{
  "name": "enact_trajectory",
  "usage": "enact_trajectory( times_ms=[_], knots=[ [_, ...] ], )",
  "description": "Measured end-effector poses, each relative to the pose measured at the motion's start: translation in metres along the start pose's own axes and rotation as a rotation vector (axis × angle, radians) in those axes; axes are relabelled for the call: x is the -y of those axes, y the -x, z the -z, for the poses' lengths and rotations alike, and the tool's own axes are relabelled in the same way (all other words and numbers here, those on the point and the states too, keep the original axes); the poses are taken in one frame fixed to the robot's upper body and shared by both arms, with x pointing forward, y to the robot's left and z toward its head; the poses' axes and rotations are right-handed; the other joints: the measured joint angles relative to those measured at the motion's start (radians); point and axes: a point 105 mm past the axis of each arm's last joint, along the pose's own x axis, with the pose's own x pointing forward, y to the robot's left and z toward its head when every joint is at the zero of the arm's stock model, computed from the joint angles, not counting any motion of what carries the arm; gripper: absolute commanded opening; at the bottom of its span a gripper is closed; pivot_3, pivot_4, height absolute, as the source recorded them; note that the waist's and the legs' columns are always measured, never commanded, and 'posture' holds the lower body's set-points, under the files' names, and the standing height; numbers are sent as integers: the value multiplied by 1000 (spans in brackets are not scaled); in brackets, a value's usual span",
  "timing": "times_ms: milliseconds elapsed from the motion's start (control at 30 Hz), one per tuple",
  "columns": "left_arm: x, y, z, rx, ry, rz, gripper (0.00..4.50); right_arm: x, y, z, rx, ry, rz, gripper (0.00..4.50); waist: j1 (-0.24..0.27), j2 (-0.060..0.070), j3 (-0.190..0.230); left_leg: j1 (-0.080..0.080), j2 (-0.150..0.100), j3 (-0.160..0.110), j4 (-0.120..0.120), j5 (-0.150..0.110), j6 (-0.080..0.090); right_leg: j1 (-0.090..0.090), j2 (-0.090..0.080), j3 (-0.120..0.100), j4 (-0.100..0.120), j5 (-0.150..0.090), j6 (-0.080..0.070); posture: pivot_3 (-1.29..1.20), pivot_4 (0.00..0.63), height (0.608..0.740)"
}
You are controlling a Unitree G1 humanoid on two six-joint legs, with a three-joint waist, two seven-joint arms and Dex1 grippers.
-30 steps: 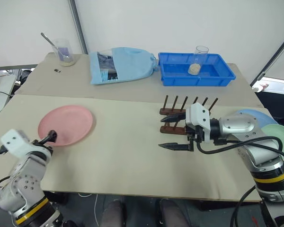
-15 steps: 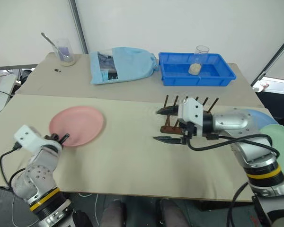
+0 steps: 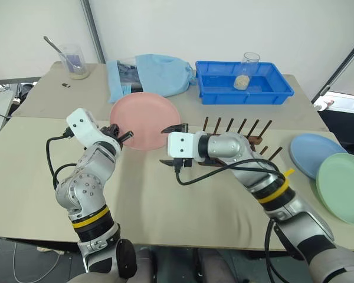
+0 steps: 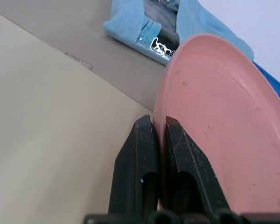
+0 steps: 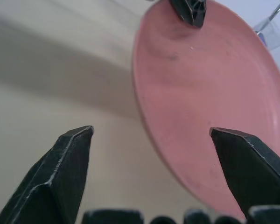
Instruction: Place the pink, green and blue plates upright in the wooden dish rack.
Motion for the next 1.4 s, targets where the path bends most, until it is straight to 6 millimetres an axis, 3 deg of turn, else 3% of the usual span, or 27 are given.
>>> enact_trajectory(
  times_ms=[267,333,433,600,767,967,1000,1100,1200,1300,1400],
  knots=[
    [2,5,-3,-29,-12,24,0,-4,-19,3,-10,118,16,575,-1,0,0,0,-1,-1,1,2,-4,0,0,0,4,0,1,0,150,696],
    [-1,8,-9,-31,-26,34,810,-6,-21,-1,7,150,8,2,-4,-1,0,1,0,-1,1,3,-5,0,1,0,5,0,0,0,150,696],
    [-8,18,-13,-110,-64,145,2137,-7,-26,-6,33,166,13,0,-13,-1,0,1,1,-3,1,4,-6,-1,2,0,8,0,-1,0,150,696],
    [-11,51,-32,-245,-144,456,4464,5,-25,9,-22,157,61,0,-26,-2,2,2,1,-5,1,5,-7,-2,2,-3,11,-2,-3,0,150,696],
    [-2,81,-67,-217,-235,693,4464,30,-16,3,21,116,190,0,-29,-3,2,2,2,-6,-1,5,-8,-2,2,-7,11,-5,-8,0,150,696],
    [33,90,-67,-169,-301,943,4464,80,31,-15,162,-112,393,0,-5,-2,2,1,3,-12,-1,6,-10,-1,1,-14,11,-7,-11,0,150,696],
    [48,94,-60,-171,-375,1011,4464,93,56,-10,183,-211,450,0,7,-2,2,0,2,-12,-1,6,-10,0,0,-15,11,-7,-11,0,150,696],
    [65,96,-51,-161,-491,1092,4464,108,104,5,181,-345,540,0,18,-2,2,0,2,-11,-1,6,-10,1,-1,-15,10,-9,-14,0,150,696],
    [77,92,-28,-164,-645,1172,4464,106,154,22,173,-522,609,0,20,-2,2,0,2,-10,-1,6,-10,0,0,-15,9,-10,-16,0,150,696],
    [82,91,-5,-179,-791,1257,4464,99,187,28,178,-650,645,0,14,0,4,1,3,-9,-2,6,-10,0,1,-14,9,-11,-17,0,150,696],
    [87,91,6,-175,-841,1332,4464,95,213,20,219,-746,686,0,4,3,5,1,4,-10,-2,6,-9,-1,4,-14,11,-10,-15,0,150,696]
  ],
)
